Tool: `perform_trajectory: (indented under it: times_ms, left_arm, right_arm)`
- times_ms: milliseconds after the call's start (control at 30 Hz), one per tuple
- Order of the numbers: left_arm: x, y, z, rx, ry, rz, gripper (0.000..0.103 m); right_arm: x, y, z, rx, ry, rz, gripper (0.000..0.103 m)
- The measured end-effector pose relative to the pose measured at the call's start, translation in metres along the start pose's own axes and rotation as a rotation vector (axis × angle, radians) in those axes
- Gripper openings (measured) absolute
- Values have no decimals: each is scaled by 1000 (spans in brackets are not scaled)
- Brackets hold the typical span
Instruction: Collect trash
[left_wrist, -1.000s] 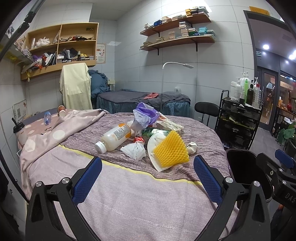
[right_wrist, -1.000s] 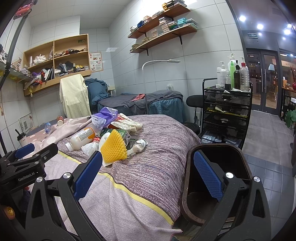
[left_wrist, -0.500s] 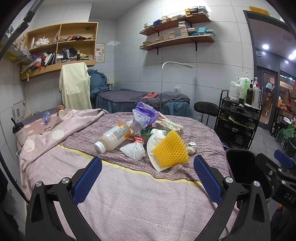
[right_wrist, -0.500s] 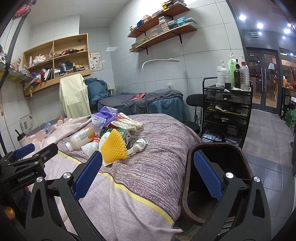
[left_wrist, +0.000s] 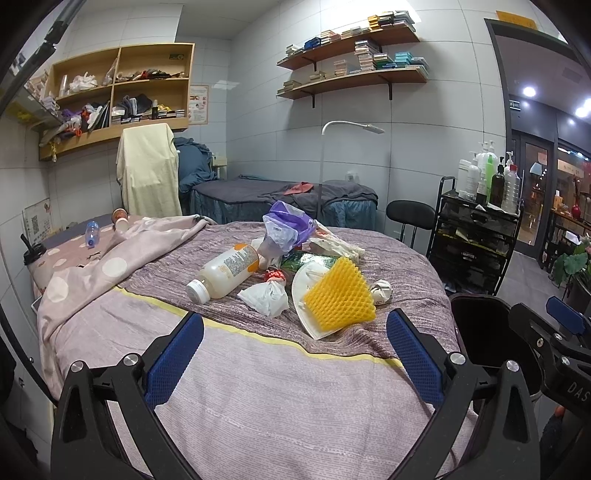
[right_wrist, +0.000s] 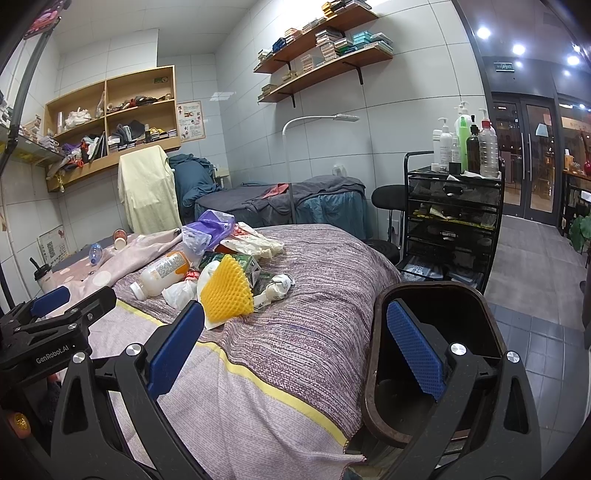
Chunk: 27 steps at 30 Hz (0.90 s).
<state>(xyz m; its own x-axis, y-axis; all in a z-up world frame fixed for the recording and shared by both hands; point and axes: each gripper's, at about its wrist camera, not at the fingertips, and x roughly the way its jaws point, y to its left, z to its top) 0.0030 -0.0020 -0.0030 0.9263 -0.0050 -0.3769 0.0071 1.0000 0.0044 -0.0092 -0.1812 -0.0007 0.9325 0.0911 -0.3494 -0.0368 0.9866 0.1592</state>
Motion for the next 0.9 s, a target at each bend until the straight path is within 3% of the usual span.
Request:
perform_trajectory:
  times_ms: [900]
  left_arm:
    - [2, 1, -7, -2, 9, -3, 97]
  right_arm:
    - [1, 1, -4, 4, 13, 4, 98]
